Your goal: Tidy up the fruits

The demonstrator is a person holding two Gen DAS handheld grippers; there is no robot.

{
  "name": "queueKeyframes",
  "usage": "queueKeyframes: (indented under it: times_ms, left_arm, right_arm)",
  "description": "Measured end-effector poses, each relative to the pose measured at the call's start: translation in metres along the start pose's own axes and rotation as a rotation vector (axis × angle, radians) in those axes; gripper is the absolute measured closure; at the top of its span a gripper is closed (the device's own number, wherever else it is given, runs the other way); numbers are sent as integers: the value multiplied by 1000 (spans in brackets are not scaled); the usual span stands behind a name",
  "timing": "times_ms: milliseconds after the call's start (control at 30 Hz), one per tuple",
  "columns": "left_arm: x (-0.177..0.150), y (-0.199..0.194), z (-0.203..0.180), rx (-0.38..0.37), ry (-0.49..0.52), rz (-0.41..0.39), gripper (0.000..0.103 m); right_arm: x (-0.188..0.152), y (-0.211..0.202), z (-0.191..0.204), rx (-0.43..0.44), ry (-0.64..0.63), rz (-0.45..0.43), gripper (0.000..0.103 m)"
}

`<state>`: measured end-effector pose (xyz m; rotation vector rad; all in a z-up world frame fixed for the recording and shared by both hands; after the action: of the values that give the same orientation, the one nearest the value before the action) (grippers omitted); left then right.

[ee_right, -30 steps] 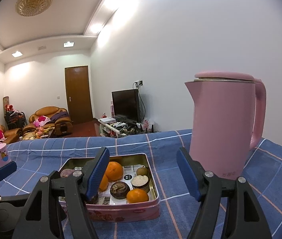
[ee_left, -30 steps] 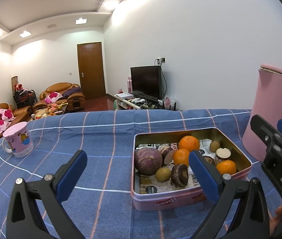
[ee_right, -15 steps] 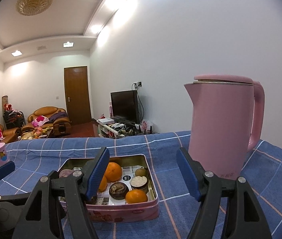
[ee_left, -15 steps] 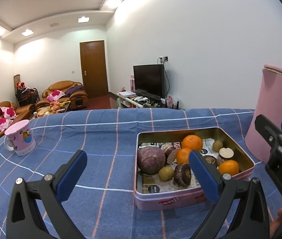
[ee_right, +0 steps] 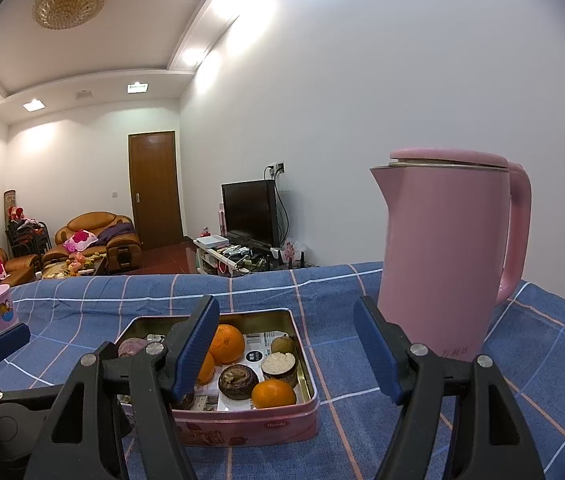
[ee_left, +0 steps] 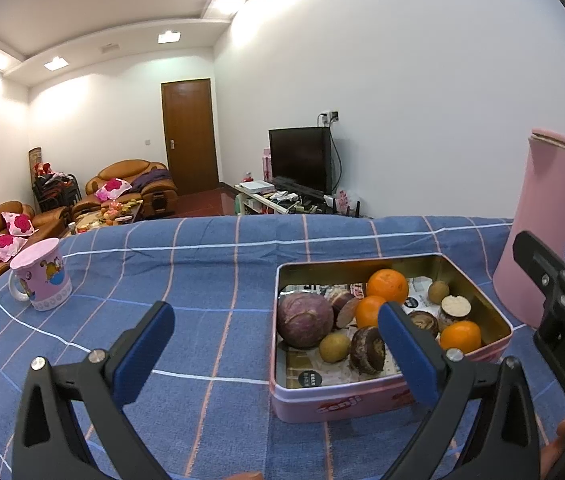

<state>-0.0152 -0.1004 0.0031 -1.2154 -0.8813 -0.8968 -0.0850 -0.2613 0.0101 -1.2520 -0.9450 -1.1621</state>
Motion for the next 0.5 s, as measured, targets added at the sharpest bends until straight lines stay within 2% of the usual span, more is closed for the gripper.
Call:
queueKeyframes:
  times_ms: [500]
  left_arm:
    - [-3,5,0,8,9,17,0]
  right_arm:
    - [0,1,1,-2,1,4,32]
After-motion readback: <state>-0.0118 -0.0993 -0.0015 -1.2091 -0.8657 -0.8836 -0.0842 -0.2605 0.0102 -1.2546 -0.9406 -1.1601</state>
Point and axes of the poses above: each gripper's, at about its wrist camera, not at the fingertips, and y roughly the way its jaws point, z to its left, x to its top, the point moved 3 cm from there along y, roughly the way its jaws point, and after that the axes turned 13 degrees about x, right-handed, at the moved point
